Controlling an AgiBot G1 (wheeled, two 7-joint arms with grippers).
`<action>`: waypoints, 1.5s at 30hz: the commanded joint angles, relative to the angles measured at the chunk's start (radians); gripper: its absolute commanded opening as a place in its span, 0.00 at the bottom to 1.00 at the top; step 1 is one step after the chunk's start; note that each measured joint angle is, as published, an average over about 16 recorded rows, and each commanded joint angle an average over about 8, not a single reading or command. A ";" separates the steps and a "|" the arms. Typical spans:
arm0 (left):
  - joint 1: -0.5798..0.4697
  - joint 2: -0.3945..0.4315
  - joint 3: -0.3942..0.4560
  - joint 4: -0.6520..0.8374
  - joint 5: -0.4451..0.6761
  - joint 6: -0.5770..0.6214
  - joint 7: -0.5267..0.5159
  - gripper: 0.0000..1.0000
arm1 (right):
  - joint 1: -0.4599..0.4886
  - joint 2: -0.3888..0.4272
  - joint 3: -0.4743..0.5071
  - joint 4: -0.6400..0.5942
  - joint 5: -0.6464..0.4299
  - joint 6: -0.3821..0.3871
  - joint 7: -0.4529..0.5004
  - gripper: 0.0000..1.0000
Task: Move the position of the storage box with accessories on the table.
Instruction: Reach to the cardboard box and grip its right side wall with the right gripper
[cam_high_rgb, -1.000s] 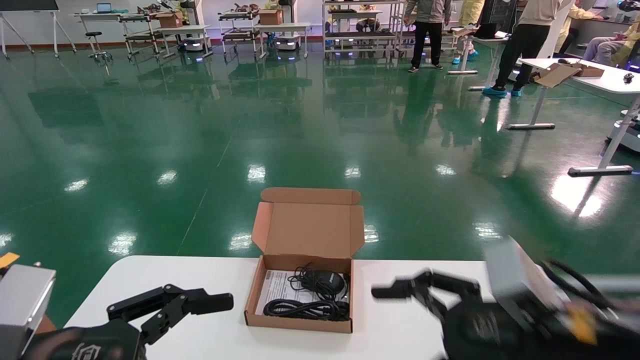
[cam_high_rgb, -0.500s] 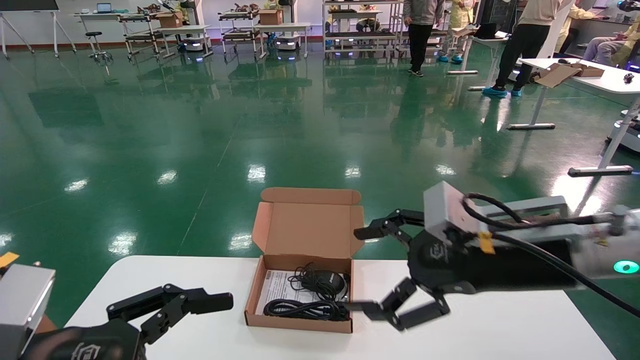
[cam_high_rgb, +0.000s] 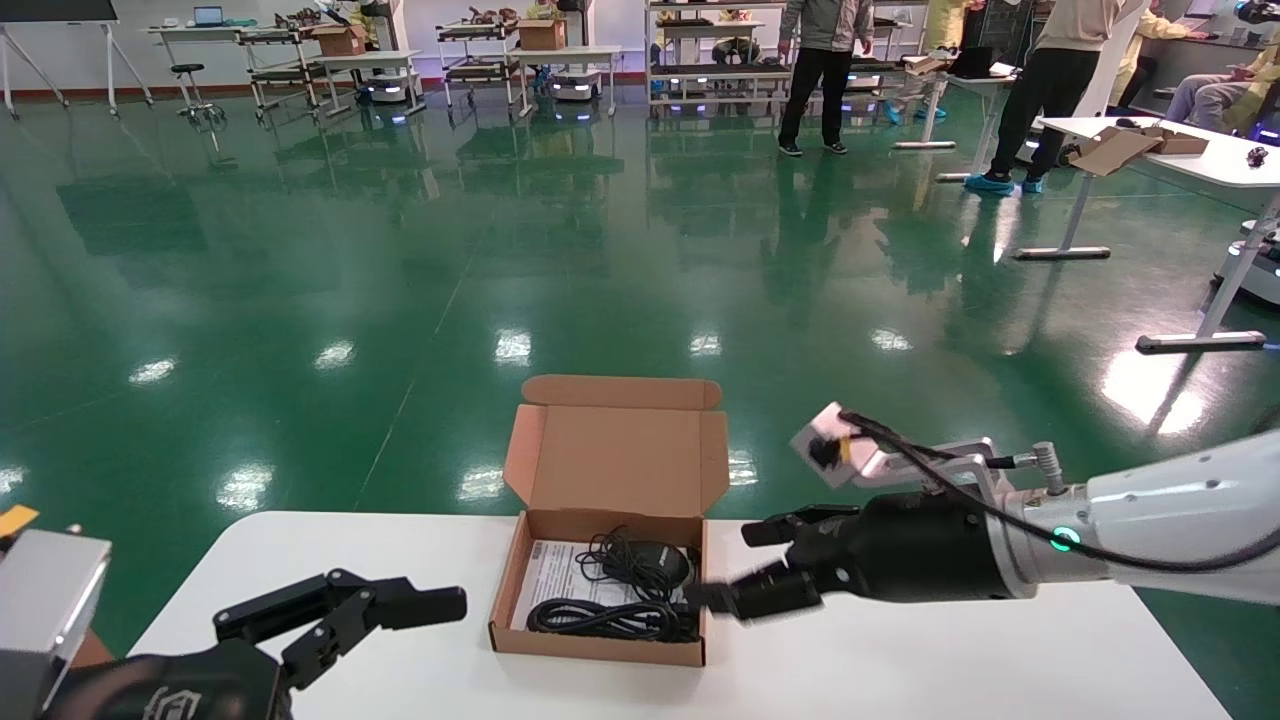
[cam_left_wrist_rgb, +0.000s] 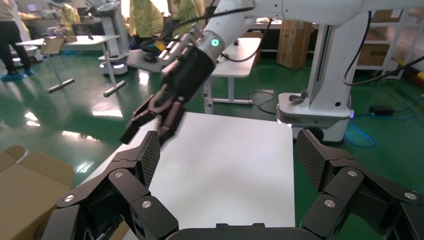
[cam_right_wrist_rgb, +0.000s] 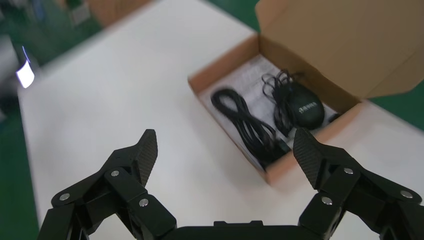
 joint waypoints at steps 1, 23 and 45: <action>0.000 0.000 0.000 0.000 0.000 0.000 0.000 1.00 | -0.002 -0.021 0.012 -0.049 0.017 0.023 0.026 1.00; 0.000 0.000 0.000 0.000 0.000 0.000 0.000 1.00 | 0.050 -0.118 -0.039 -0.247 -0.041 0.174 0.294 1.00; 0.000 0.000 0.000 0.000 0.000 0.000 0.000 1.00 | -0.094 -0.212 -0.120 -0.113 -0.127 0.547 0.447 1.00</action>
